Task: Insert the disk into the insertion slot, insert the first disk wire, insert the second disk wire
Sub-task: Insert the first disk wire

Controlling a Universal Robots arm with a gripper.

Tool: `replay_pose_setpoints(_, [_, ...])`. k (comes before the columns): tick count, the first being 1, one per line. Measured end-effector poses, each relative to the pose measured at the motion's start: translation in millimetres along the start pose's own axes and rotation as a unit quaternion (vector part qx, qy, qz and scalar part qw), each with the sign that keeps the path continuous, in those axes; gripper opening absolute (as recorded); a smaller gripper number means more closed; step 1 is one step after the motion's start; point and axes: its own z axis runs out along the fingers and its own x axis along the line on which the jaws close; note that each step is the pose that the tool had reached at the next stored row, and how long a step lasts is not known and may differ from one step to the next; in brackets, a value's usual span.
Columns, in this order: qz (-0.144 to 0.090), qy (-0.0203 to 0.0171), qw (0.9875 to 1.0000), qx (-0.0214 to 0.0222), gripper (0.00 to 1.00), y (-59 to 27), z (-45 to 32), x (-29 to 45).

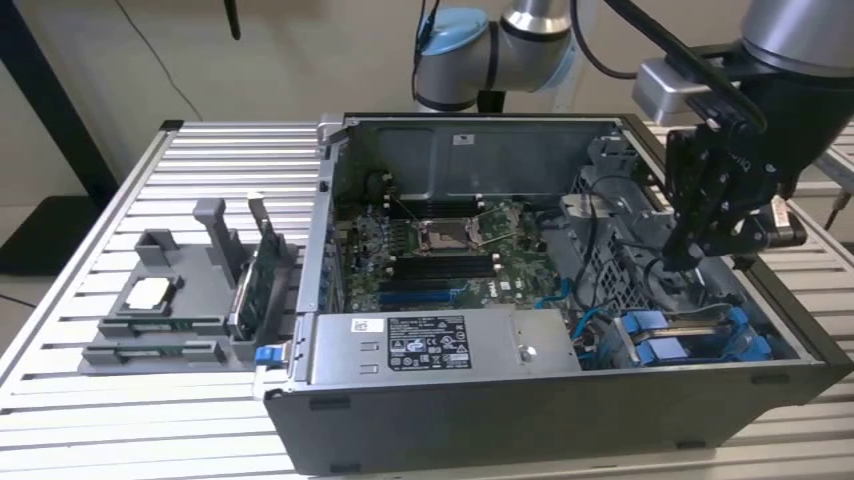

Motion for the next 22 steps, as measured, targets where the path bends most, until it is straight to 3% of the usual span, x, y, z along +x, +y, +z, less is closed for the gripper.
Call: replay_pose_setpoints(22, [0.001, 0.0002, 1.0, -0.0018, 0.19, -17.5, 10.7, 7.6])
